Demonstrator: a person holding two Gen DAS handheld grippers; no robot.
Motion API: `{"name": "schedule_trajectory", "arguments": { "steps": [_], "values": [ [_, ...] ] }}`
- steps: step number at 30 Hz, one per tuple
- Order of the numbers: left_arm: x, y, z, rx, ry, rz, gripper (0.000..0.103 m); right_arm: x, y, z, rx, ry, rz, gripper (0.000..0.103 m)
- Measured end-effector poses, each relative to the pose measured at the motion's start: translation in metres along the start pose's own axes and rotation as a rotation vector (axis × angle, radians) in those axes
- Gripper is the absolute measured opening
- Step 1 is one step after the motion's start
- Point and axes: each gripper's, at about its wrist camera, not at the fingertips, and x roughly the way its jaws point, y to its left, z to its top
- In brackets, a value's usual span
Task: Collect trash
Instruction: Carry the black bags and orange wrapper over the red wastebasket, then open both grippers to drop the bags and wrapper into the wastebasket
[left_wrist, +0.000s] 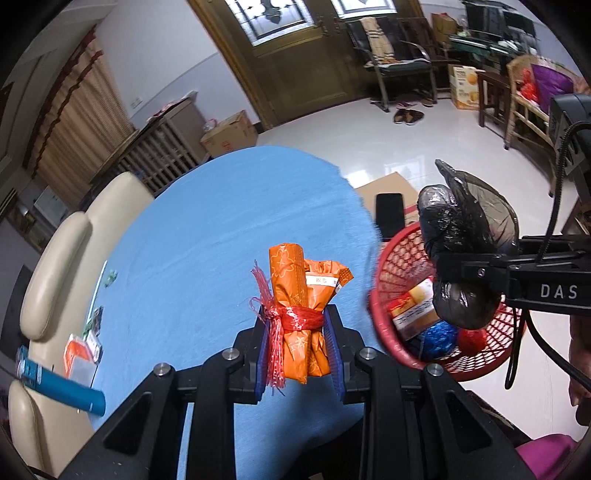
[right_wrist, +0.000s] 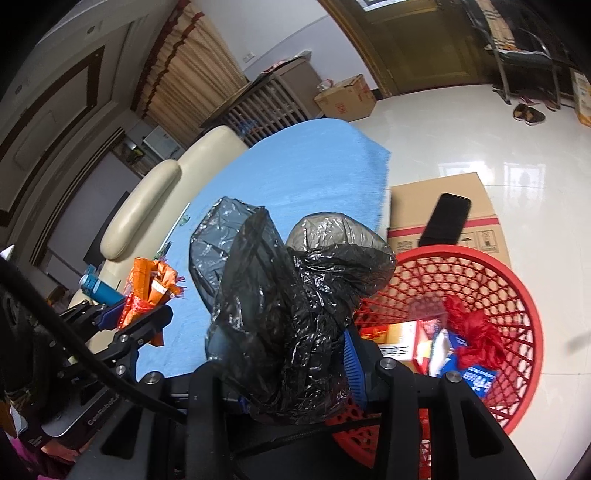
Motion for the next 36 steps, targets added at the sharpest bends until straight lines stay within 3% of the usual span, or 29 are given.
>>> {"name": "schedule_trajectory", "arguments": {
  "steps": [18,36],
  "values": [
    [0.004,-0.055,0.032,0.154,-0.024,-0.159,0.029,-0.004,-0.027,0.001,0.144,-0.021,-0.095,0.044],
    [0.021,-0.083,0.042,0.178,-0.002,-0.263,0.030,-0.001,-0.049,0.001,0.206,-0.028,-0.104,0.044]
  ]
}}
